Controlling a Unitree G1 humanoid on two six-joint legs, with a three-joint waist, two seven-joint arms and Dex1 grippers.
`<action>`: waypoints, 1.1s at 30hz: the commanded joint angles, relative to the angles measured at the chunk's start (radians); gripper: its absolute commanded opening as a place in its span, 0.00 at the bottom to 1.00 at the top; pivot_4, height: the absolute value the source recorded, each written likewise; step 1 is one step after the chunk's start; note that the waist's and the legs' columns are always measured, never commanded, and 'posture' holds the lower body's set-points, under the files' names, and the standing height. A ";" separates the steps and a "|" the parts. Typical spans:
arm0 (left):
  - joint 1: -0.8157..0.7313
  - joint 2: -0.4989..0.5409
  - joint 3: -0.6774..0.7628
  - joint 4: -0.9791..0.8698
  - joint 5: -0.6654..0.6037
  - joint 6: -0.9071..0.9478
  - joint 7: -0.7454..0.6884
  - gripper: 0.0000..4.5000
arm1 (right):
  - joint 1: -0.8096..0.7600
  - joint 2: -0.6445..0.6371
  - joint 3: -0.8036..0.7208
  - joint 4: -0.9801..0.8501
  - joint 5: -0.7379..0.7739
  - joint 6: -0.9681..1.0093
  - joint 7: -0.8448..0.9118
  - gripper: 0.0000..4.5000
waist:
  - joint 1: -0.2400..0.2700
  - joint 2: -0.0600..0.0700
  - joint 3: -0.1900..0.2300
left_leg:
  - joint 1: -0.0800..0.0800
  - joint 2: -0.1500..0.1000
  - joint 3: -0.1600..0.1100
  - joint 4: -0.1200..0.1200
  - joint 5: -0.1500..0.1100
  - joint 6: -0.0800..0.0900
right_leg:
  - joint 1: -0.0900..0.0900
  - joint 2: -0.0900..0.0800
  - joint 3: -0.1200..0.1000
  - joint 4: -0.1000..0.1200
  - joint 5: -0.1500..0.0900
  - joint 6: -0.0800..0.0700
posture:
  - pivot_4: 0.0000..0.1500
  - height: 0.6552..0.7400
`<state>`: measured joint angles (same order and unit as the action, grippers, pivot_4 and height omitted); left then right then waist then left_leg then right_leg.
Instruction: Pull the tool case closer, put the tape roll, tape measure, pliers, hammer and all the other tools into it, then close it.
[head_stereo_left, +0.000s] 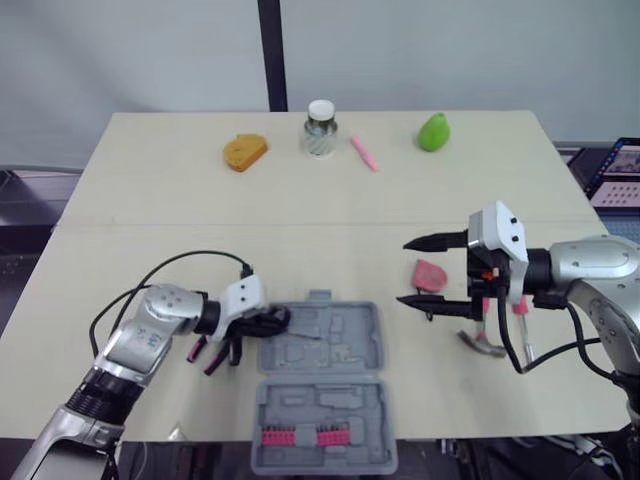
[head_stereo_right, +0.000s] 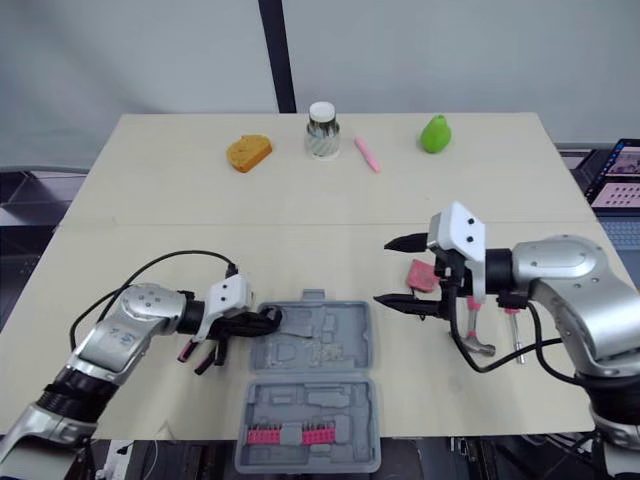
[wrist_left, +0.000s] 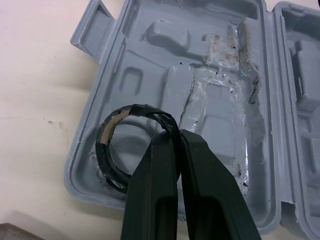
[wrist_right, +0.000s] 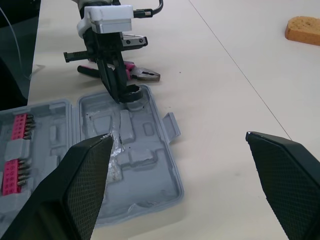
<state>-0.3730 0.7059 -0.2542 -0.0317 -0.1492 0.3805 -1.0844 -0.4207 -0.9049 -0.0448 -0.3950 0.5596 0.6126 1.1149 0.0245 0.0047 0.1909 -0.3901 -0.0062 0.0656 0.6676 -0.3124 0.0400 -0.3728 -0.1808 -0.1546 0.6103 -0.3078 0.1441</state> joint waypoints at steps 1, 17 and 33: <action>-0.019 0.001 -0.002 -0.009 0.012 -0.007 -0.005 0.01 | -0.001 0.002 -0.017 -0.044 0.021 0.000 -0.012 1.00 | 0.000 0.000 0.000 | 0.000 0.000 0.000 0.000 0.000 0.000 | 0.000 0.000 0.000 0.000 0.000 0.000 | 1.00 1.00; -0.030 -0.009 -0.016 0.036 0.055 -0.015 0.002 0.01 | -0.004 0.013 -0.012 -0.048 0.022 -0.002 -0.022 1.00 | 0.000 0.000 0.000 | 0.000 0.000 0.000 0.000 0.000 0.000 | 0.000 0.000 0.000 0.000 0.000 0.000 | 1.00 1.00; -0.049 -0.020 -0.011 0.053 0.072 -0.026 -0.005 0.16 | -0.006 0.017 -0.010 -0.036 0.019 -0.010 -0.019 1.00 | 0.000 0.000 0.000 | 0.000 0.000 0.000 0.001 0.000 0.000 | 0.000 0.000 0.000 0.000 0.000 0.000 | 1.00 1.00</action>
<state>-0.4107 0.6849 -0.2757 0.0337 -0.0747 0.3669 -1.0851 -0.4203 -0.8927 -0.0445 -0.4053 0.5639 0.6146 1.0987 0.0244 0.0046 0.1909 -0.3903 -0.0062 0.0654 0.6681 -0.3123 0.0403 -0.3727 -0.1808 -0.1549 0.6106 -0.3078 0.1441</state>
